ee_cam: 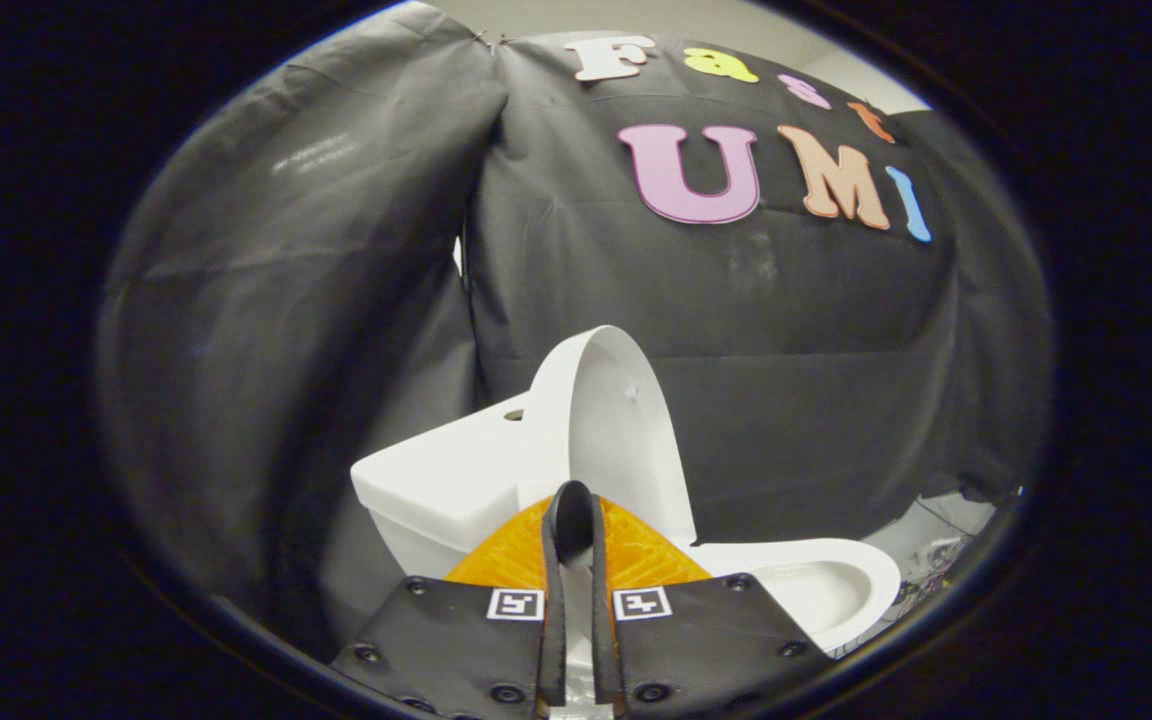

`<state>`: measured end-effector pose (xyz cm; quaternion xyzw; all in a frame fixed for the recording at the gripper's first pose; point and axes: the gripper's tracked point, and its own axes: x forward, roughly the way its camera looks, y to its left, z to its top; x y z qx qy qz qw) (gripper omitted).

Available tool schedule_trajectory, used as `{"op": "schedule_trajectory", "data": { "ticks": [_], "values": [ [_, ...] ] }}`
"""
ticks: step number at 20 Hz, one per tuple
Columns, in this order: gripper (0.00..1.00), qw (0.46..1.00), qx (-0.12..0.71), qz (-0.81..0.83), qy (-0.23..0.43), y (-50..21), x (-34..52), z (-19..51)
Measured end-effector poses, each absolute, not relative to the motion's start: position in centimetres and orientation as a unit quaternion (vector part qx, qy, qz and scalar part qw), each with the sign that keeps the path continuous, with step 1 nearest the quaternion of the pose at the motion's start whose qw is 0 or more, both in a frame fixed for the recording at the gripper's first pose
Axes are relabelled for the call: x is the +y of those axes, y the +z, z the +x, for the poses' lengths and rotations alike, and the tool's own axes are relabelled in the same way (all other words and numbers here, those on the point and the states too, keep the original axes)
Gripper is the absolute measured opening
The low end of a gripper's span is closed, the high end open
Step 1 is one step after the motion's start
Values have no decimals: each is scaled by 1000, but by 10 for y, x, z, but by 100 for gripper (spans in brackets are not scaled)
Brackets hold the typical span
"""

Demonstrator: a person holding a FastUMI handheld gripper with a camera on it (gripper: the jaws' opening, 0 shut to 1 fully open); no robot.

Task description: Open the toilet lid.

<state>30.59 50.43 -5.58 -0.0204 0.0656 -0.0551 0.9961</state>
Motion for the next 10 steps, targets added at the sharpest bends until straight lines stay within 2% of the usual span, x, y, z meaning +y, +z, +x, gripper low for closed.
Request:
{"op": "schedule_trajectory", "data": {
  "ticks": [8,10],
  "values": [
    [11,996,67,-20,-62,-57,489,290],
    [16,996,71,-27,-45,-56,493,287]
  ]
}}
